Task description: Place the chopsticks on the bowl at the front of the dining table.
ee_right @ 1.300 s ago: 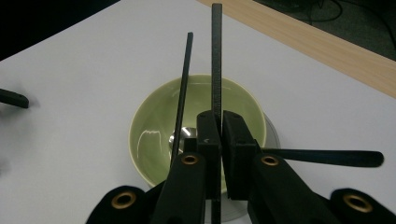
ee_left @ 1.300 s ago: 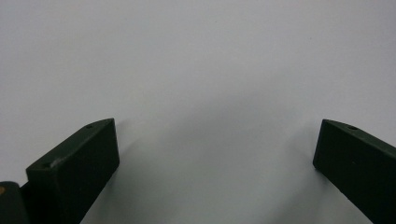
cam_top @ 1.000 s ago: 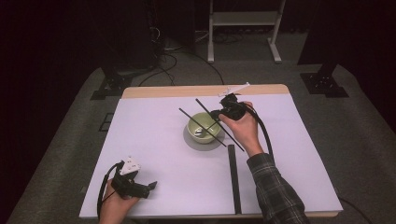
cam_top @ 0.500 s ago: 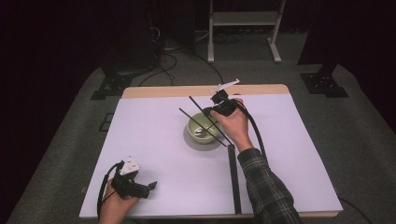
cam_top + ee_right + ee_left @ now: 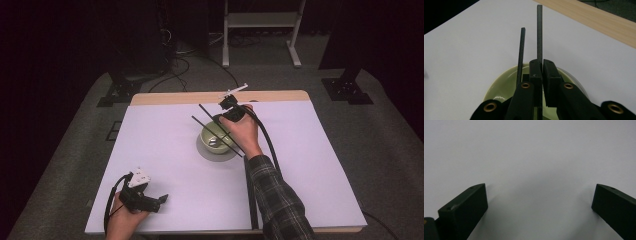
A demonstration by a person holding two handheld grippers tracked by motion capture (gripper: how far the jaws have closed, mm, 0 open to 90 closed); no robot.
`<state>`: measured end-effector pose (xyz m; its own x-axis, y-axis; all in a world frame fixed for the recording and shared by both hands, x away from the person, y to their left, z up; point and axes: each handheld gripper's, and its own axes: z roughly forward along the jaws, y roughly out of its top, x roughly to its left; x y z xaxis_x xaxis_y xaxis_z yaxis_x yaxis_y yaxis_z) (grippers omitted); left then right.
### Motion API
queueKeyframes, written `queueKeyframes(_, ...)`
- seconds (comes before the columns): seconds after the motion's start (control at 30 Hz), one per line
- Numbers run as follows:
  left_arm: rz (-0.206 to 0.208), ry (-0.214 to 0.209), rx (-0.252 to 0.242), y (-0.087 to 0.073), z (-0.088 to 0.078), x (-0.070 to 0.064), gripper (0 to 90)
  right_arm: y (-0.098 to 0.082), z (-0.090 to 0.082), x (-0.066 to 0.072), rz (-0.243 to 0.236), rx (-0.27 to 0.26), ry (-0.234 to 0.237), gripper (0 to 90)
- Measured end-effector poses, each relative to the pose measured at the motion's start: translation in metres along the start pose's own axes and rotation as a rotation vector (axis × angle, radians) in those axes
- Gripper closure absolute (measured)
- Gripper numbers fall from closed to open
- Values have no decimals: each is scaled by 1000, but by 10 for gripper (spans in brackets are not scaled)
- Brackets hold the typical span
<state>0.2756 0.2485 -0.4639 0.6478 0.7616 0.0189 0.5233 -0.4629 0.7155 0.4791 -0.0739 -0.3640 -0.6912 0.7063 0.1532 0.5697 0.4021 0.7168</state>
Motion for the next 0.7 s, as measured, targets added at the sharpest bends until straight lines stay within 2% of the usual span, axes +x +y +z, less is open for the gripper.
queueKeyframes(0.2, 0, 1, -3, 0, 0, 0, 0, -3, 11, -1, 9, 20, 0, 860)
queueKeyframes(0.5, -1, -1, -1, 0, 0, 0, 0, -5, 19, 0, 8, 31, 3, 857)
queueKeyframes(0.6, -1, -1, -1, 0, 0, 0, 0, -5, 20, 1, -1, 32, -8, 769)
queueKeyframes(0.7, 1, 1, -2, 0, 0, 0, 0, -5, 16, 2, -3, 23, -11, 741)
